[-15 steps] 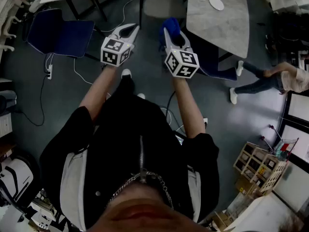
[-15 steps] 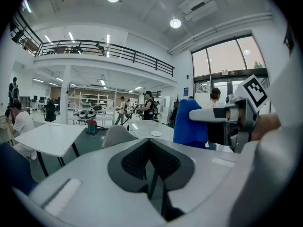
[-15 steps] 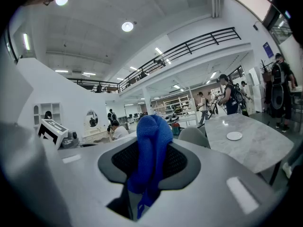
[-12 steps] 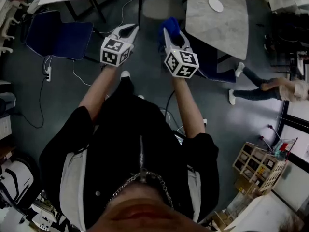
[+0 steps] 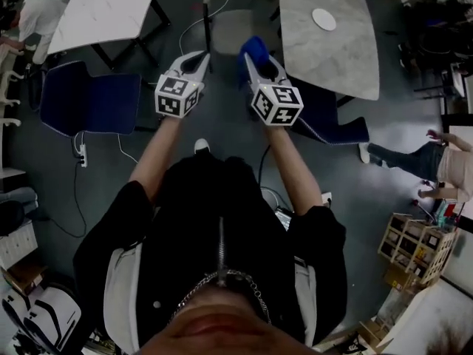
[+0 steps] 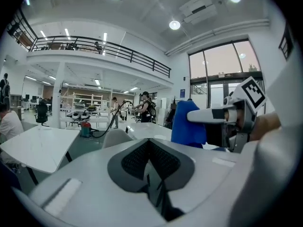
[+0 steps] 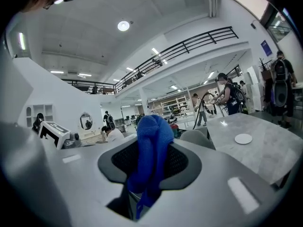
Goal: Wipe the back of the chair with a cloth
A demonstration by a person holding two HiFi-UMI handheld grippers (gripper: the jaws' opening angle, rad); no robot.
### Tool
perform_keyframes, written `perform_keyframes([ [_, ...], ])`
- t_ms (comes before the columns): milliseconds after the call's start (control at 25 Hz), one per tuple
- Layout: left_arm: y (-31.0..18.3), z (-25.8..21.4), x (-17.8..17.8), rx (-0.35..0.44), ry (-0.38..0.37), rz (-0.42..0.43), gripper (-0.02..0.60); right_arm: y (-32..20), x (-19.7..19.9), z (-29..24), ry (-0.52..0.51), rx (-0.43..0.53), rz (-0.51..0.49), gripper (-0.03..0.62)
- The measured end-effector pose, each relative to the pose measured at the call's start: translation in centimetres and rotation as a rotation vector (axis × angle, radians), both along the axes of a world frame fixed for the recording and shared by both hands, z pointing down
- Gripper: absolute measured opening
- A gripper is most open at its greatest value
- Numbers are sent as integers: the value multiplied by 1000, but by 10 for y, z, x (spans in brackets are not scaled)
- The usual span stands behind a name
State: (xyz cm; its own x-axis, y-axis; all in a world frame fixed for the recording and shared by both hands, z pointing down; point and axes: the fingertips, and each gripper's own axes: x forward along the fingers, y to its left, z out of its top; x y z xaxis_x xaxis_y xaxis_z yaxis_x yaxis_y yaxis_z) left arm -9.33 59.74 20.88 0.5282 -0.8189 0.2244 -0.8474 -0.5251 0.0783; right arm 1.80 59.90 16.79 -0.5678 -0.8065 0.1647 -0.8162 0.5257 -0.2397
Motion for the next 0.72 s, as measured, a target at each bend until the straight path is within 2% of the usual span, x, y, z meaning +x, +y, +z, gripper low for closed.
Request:
perform_keyframes([
  [240,-58,8,-13,-27,14,21,11,-61,-7,10,-23,-31,36,118],
  [400,-101,24,-3,-70,19,49,11,-111,-3,23,-24,-56,46,118],
  [600,-181,40,25,-93,7,56,11,-203,13,34,-51,-56,16,118],
  [720,-240,45,29,-102,13,46,11,-264,13,42,-61,-62,10,118],
])
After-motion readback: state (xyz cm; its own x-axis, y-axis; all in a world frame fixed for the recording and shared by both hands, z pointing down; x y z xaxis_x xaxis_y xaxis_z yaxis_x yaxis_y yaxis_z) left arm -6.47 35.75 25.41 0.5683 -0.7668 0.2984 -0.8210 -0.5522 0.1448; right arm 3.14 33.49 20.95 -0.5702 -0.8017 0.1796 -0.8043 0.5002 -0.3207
